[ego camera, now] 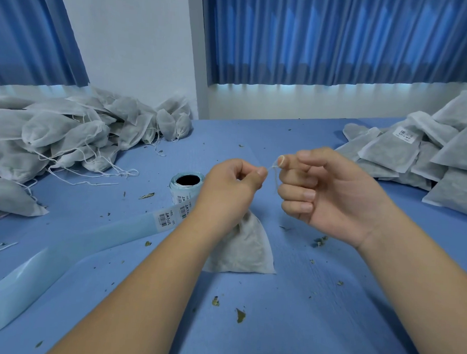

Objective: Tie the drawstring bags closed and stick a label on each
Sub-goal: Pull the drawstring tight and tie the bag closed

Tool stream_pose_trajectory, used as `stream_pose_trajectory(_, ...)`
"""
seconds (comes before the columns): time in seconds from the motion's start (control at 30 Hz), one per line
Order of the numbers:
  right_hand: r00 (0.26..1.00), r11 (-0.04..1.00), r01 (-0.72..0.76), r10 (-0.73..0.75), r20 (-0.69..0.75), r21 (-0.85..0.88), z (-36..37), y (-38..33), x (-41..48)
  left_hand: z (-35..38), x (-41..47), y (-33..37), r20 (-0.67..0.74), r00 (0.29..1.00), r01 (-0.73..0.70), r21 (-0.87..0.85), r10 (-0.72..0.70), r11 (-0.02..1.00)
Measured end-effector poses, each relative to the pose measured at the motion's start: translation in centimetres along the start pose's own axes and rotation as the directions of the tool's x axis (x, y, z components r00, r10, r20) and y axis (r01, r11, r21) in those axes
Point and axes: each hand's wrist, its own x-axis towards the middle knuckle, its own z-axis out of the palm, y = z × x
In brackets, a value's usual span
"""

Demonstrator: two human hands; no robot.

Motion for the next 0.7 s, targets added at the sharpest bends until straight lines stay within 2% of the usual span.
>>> stream_pose_trajectory(0.1,0.99,0.981,-0.127,0.117,-0.077,-0.148,0.0,-0.4,0.1,-0.2,0.1,-0.1,-0.109,0.993,-0.042,0.049,0.047,0.998)
stream_pose_trajectory(0.17,0.981,0.964,-0.174,0.152,-0.121,-0.199,0.0,-0.4,0.1,0.2,-0.1,-0.1,-0.111,0.992,-0.046,0.09,0.055,0.995)
stream_pose_trajectory(0.37,0.999,0.999,-0.012,0.009,-0.052,-0.041,-0.2,-0.5,0.0,0.5,0.1,-0.4,-0.079,0.996,-0.031,0.09,0.038,0.995)
stream_pose_trajectory(0.6,0.987,0.983,-0.124,0.108,-0.12,-0.132,-0.2,-0.3,0.1,0.7,0.2,-0.6,-0.091,0.995,-0.039,0.114,0.049,0.993)
stream_pose_trajectory(0.7,0.989,0.992,-0.085,0.072,-0.128,-0.096,-0.4,-0.4,0.1,0.7,0.2,-0.7,-0.077,0.996,-0.042,0.116,0.051,0.992)
